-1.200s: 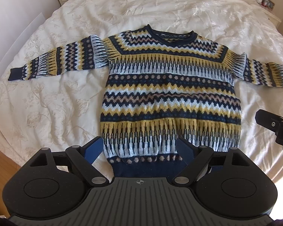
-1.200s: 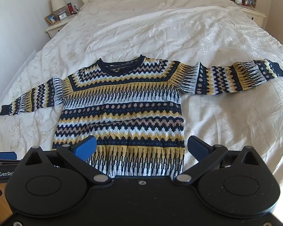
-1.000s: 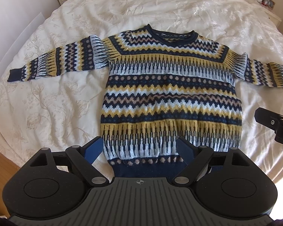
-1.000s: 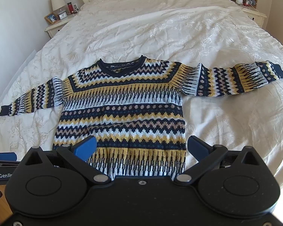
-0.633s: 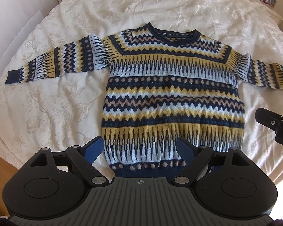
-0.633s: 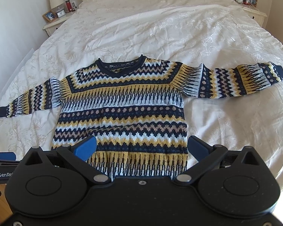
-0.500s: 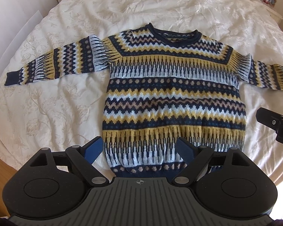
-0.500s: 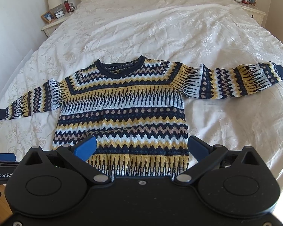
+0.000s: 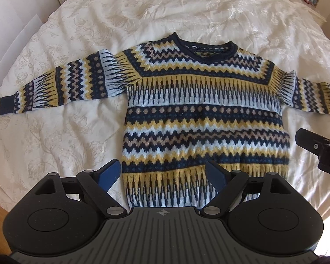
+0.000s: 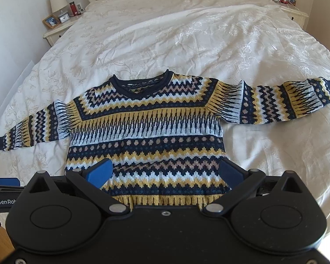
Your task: Fold small clothes
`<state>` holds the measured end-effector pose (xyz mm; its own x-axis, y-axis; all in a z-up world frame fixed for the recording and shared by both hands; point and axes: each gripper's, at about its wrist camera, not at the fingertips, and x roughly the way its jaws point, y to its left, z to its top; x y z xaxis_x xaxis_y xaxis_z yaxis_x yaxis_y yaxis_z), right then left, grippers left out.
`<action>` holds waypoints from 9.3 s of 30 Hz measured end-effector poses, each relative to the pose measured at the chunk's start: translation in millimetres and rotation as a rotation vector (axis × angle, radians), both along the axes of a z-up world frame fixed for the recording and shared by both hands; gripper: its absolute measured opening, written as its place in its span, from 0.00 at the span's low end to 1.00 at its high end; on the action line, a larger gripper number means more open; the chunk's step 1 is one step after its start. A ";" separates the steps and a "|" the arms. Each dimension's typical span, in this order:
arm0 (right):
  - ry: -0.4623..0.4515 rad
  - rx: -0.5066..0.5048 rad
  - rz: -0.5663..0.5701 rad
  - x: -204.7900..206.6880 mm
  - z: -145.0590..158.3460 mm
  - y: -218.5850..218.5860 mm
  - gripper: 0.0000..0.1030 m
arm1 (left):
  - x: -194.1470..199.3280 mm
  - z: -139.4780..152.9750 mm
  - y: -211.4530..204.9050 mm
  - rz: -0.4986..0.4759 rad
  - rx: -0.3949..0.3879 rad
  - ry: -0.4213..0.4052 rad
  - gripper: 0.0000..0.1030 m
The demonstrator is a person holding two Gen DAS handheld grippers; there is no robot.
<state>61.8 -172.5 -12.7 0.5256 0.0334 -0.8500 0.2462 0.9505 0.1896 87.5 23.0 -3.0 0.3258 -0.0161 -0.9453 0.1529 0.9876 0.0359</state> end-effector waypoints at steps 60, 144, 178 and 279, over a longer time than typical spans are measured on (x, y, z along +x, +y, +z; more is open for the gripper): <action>-0.123 0.292 -0.701 15.8 -130.3 -456.4 0.12 | 73.3 -45.0 -111.0 0.111 0.060 -0.080 0.57; -0.016 0.044 0.068 134.2 -119.3 -50.1 0.99 | 156.1 -135.2 121.6 0.131 -0.168 -0.177 0.86; -0.015 0.117 0.285 135.9 -93.4 82.8 0.99 | 164.6 -131.0 404.7 0.750 -0.193 -0.340 0.07; 0.063 -0.069 -0.064 163.3 -160.3 -129.6 0.99 | 246.2 -203.4 85.5 0.073 -0.124 -0.081 0.84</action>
